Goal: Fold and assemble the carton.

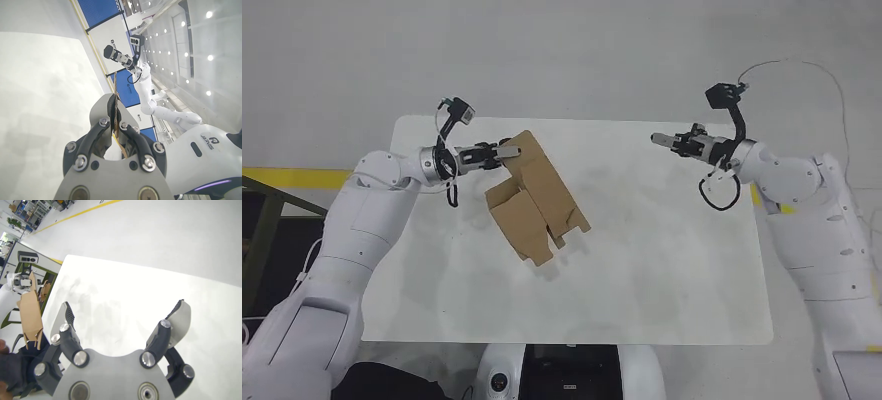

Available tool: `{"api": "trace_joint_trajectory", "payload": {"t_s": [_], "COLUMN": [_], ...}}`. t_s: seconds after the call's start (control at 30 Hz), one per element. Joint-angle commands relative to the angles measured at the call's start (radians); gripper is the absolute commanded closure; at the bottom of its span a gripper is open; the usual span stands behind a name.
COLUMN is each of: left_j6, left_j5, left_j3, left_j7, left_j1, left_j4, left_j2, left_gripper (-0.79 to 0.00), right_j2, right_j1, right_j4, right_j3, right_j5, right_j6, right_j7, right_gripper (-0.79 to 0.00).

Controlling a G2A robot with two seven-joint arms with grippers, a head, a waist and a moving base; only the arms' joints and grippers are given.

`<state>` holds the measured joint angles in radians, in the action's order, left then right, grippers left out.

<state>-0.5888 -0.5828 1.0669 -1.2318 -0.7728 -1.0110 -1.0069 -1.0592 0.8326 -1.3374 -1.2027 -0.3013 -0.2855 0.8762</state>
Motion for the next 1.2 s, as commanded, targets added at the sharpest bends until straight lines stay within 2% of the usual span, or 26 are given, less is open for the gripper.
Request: {"api": "trace_joint_trajectory", "payload": {"t_s": [0.0,0.07,0.23,0.33,0.67,0.87,1.17], "left_j6": [0.003,0.001,0.012,0.024,0.045,0.031,0.026], "left_j5": [0.009,0.021,0.033,0.032,0.003,-0.007,-0.019], "left_j3": [-0.018,-0.034,-0.077,-0.1,-0.159,-0.186,-0.189], "left_j7": [-0.003,0.0,-0.011,-0.024,-0.045,-0.031,-0.025], "left_j1": [0.002,0.007,0.025,0.038,0.086,0.107,0.108], "left_j4": [-0.01,-0.013,-0.015,-0.006,0.046,0.067,0.073], "left_j2": [-0.005,-0.01,-0.02,-0.025,-0.039,-0.045,-0.046], "left_gripper": [0.0,0.0,0.0,0.0,0.0,0.0,0.0], "right_j2": [-0.003,-0.007,-0.016,-0.022,-0.054,-0.069,-0.069], "right_j1": [-0.005,-0.01,-0.004,-0.002,-0.019,-0.032,-0.035], "right_j4": [0.015,0.032,0.048,0.045,0.06,0.101,0.111], "right_j3": [0.018,0.037,0.075,0.116,0.221,0.244,0.24], "right_j5": [0.044,0.077,0.122,0.154,0.395,0.514,0.517], "right_j6": [-0.002,-0.003,0.01,0.01,-0.023,-0.028,-0.03], "right_j7": [0.053,0.096,0.109,0.173,0.317,0.338,0.33], "right_gripper": [-0.785,-0.785,-0.785,-0.785,-0.785,-0.785,-0.785]}}
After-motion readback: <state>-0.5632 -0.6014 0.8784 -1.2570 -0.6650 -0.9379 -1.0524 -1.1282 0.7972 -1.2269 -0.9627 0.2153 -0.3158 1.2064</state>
